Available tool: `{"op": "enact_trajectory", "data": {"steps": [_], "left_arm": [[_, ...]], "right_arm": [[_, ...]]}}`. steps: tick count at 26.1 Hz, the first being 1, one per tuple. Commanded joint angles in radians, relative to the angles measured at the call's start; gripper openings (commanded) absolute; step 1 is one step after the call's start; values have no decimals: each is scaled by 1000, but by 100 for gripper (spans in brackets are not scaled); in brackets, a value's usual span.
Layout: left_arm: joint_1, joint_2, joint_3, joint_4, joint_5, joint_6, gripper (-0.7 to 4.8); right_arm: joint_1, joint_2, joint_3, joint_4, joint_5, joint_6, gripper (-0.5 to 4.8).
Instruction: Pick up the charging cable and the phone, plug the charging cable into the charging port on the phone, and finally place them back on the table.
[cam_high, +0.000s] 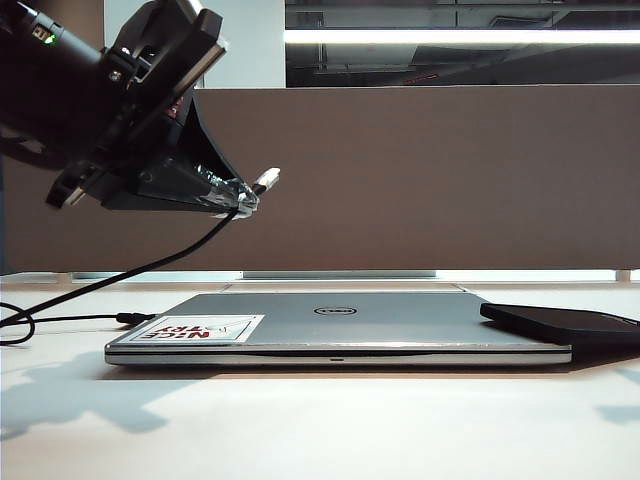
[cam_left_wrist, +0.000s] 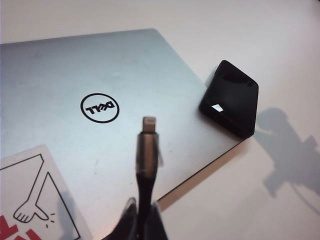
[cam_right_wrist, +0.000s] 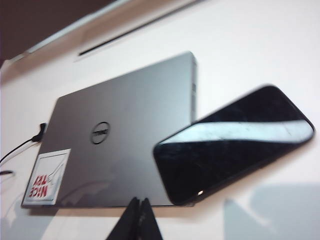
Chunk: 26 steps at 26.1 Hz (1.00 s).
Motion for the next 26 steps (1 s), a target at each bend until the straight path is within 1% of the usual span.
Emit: {"op": "enact_trajectory", "data": {"steps": [1, 2, 3, 5, 6, 7, 9, 13, 15, 18, 26], "left_arm": [[0, -3, 6, 24, 1, -4, -6], [0, -4, 6, 32, 1, -5, -6], [0, -4, 6, 35, 1, -4, -6], [0, -3, 6, 39, 1, -4, -6], [0, -4, 6, 42, 1, -4, -6], [0, -4, 6, 44, 1, -4, -6], [0, -4, 6, 47, 1, -4, -6], [0, -4, 6, 55, 1, -4, -6], [0, -4, 6, 54, 1, -4, -6], [0, -4, 6, 55, 1, -4, -6], [0, -4, 6, 54, 1, -4, -6]], "right_arm": [[-62, 69, 4, 21, -93, 90, 95], [-82, 105, 5, 23, -117, 113, 220], [-89, 125, 5, 25, -134, 127, 268], [-95, 158, 5, 26, -140, 146, 299], [-95, 197, 5, 27, -136, 154, 361], [-95, 224, 5, 28, -136, 158, 406], [-95, 258, 5, 30, -136, 173, 447], [-105, 323, 5, 39, -145, 262, 446], [-118, 355, 5, 59, -178, 290, 445], [-144, 406, 5, 109, -224, 292, 445], [-198, 529, 5, 194, -300, 292, 441]]}}
